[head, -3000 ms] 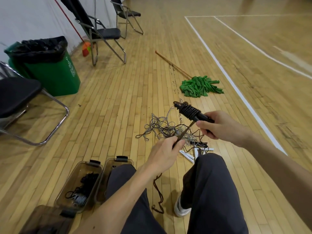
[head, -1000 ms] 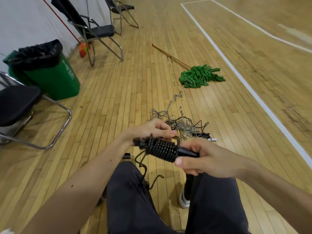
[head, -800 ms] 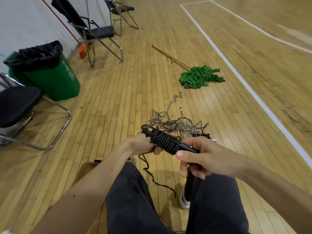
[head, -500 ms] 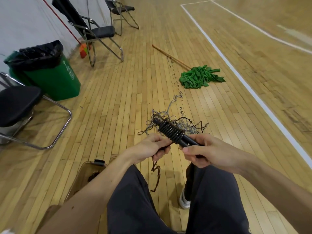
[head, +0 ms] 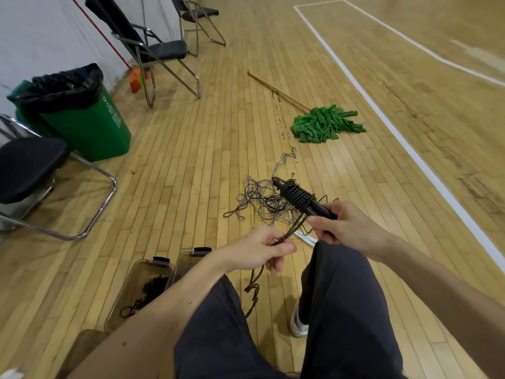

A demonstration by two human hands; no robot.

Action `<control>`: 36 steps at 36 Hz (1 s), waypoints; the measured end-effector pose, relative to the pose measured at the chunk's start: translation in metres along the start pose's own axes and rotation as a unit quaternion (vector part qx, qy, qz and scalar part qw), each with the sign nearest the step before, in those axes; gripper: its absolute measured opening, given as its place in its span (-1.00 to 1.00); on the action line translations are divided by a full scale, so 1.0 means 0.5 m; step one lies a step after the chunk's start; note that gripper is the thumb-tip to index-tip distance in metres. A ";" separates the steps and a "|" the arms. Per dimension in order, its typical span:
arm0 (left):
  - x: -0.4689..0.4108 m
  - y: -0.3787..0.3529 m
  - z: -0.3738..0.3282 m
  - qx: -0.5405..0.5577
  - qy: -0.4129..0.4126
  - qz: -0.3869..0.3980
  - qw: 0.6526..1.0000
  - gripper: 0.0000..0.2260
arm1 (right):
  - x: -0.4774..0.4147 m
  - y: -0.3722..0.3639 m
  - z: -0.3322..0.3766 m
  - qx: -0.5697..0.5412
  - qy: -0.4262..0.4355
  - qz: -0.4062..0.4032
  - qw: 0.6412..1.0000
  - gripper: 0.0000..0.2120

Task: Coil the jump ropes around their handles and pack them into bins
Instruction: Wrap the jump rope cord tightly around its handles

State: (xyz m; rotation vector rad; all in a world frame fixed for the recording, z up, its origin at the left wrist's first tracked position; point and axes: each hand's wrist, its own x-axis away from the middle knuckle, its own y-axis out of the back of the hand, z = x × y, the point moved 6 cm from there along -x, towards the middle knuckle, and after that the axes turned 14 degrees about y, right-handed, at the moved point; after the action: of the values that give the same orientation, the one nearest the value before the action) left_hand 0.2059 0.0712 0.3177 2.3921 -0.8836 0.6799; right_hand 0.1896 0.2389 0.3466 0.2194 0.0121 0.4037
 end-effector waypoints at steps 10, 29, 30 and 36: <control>-0.004 -0.002 -0.007 -0.172 0.047 -0.138 0.974 -0.70 | -0.018 0.024 -0.062 0.145 -0.021 -0.041 0.988 -0.78; 0.058 0.054 -0.221 -0.574 -0.076 -0.192 0.793 -0.73 | 0.005 -0.039 -0.044 0.108 -0.133 0.126 0.977 -0.74; 0.059 0.057 -0.229 -0.572 -0.083 -0.182 0.796 -0.71 | 0.011 -0.044 -0.035 0.108 -0.128 0.149 0.974 -0.72; 0.055 0.064 -0.257 -0.548 -0.080 -0.131 0.822 -0.65 | 0.041 -0.076 0.006 0.125 -0.124 0.258 0.950 -0.69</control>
State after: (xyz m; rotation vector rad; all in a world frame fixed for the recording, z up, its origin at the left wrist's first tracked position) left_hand 0.1664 0.1147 0.4394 1.4489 -0.6888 -0.1691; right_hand 0.2235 0.2122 0.3423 0.5266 -0.2480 0.8955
